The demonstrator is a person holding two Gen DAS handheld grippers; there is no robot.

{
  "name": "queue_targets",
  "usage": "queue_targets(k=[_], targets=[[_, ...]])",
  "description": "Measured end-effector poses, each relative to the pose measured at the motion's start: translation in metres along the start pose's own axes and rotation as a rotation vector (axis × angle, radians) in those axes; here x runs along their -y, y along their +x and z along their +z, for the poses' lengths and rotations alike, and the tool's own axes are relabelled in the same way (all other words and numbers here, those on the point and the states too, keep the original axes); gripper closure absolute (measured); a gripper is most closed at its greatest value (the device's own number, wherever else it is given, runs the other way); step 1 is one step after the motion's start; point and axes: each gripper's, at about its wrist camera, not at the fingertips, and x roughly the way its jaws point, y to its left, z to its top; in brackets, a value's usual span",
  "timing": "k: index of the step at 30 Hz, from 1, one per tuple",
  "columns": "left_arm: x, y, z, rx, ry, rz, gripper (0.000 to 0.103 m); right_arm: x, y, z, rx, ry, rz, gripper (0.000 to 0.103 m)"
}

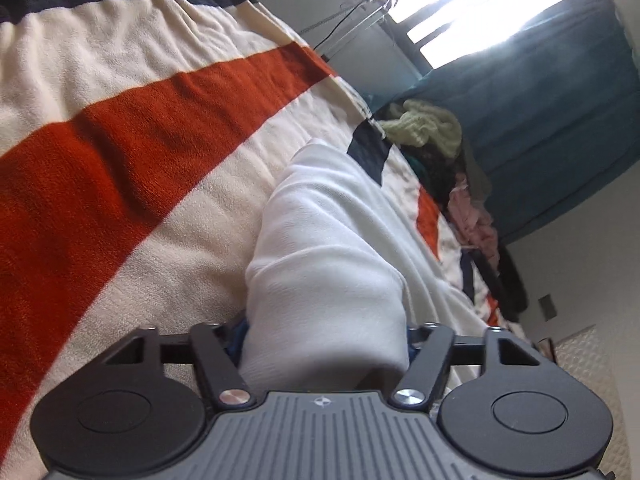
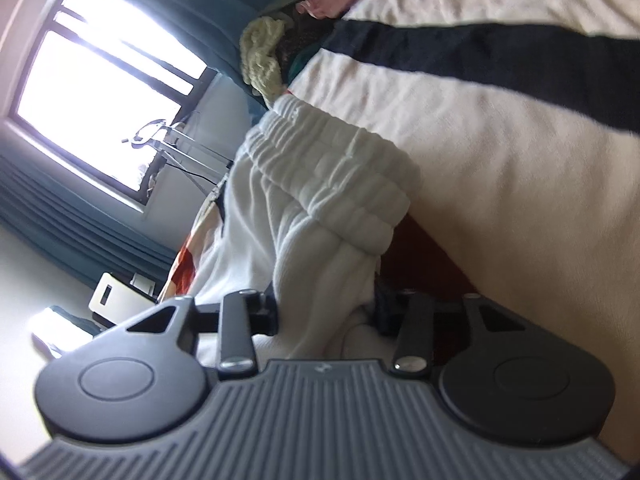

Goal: Fold clothes

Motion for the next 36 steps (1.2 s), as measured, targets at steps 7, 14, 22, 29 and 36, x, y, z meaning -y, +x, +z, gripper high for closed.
queue_targets(k=[7,14,22,29,36], targets=[[0.011,-0.010,0.007,0.029,-0.009,-0.066,0.055,-0.020,-0.009,0.013,0.052,-0.043,0.092,0.069],[0.052,-0.005,0.021,0.006,-0.021,-0.114,0.060,-0.053,-0.015,0.049,0.107,-0.122,0.178,0.071],[0.159,0.035,0.047,-0.029,0.132,-0.160,0.062,-0.054,-0.027,0.123,0.230,-0.116,0.234,0.071],[0.262,0.146,0.030,-0.053,0.238,-0.221,0.062,-0.021,-0.019,0.205,0.373,-0.121,0.175,0.072],[0.362,0.264,0.008,-0.079,0.323,-0.292,0.062,0.045,-0.005,0.270,0.521,0.014,0.171,0.072]])
